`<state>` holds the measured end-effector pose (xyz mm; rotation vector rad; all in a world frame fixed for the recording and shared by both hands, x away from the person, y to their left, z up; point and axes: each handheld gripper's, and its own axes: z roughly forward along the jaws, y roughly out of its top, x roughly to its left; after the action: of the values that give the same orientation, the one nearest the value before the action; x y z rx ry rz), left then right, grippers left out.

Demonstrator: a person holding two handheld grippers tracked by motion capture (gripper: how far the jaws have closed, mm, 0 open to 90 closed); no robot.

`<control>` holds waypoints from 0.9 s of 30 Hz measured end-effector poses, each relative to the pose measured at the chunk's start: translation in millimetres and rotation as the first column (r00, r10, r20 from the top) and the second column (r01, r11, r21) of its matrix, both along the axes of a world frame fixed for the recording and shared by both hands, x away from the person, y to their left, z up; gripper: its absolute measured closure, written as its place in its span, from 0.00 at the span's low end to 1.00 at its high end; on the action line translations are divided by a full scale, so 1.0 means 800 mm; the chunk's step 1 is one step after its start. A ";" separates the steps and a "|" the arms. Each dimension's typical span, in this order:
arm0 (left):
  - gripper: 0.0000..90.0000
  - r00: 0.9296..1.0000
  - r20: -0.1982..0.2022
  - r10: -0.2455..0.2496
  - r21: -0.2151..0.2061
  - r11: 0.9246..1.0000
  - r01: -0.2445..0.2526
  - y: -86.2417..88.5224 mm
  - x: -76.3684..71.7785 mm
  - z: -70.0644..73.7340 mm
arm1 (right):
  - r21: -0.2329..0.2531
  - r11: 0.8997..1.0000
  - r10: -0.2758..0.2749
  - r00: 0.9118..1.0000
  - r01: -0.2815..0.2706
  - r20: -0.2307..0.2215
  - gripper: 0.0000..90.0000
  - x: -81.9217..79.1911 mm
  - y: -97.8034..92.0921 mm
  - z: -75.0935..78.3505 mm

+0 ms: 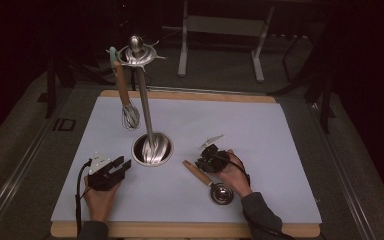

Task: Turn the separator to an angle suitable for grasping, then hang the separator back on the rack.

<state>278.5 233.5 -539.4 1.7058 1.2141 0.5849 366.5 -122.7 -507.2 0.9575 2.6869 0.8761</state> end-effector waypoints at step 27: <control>0.69 1.000 -0.001 0.006 0.001 1.000 -0.006 0.000 0.000 0.000 | -0.018 0.998 0.062 0.995 -0.063 -0.080 0.71 -0.035 -0.040 0.019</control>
<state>278.6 233.4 -539.5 1.7039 1.2204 0.5881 338.9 -154.4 -491.7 0.9276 2.8011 0.8377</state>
